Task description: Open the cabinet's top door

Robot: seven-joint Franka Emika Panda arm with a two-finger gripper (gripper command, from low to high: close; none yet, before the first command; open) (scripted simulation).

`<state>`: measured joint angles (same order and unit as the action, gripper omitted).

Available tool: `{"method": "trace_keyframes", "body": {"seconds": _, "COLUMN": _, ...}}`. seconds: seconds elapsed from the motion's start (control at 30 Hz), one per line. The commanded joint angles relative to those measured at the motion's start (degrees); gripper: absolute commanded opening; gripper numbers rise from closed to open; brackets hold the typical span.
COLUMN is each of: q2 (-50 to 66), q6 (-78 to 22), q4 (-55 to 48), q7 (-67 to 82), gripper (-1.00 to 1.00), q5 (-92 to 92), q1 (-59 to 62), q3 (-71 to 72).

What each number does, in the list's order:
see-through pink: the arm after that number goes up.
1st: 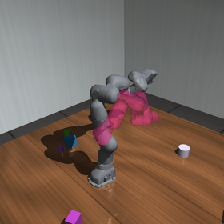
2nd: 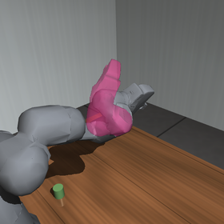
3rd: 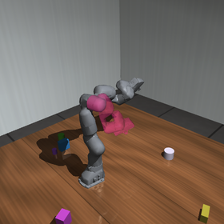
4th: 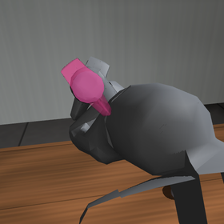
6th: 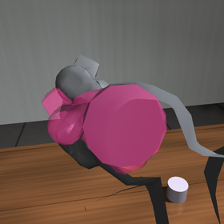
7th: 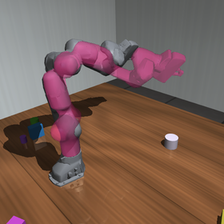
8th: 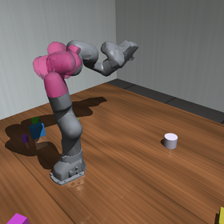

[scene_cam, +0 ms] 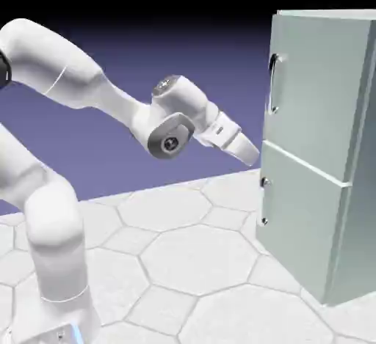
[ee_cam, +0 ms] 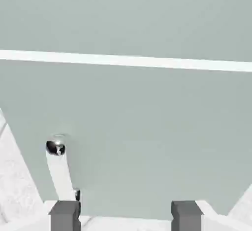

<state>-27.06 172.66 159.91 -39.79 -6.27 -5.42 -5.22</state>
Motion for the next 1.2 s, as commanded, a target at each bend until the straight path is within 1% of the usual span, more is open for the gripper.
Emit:
{"method": "trace_keyframes", "body": {"seconds": 0.0, "q2": 2.1, "q6": -0.5, "q4": -0.4, "q7": 1.0, "gripper": 0.0, "q5": -2.3, "q1": -1.8, "q3": -1.9}}
{"method": "trace_keyframes", "body": {"seconds": 1.17, "q2": 74.8, "q6": -18.0, "q4": -14.5, "q7": 35.7, "gripper": 0.0, "q5": -83.7, "q1": -63.2, "q3": -69.7}}
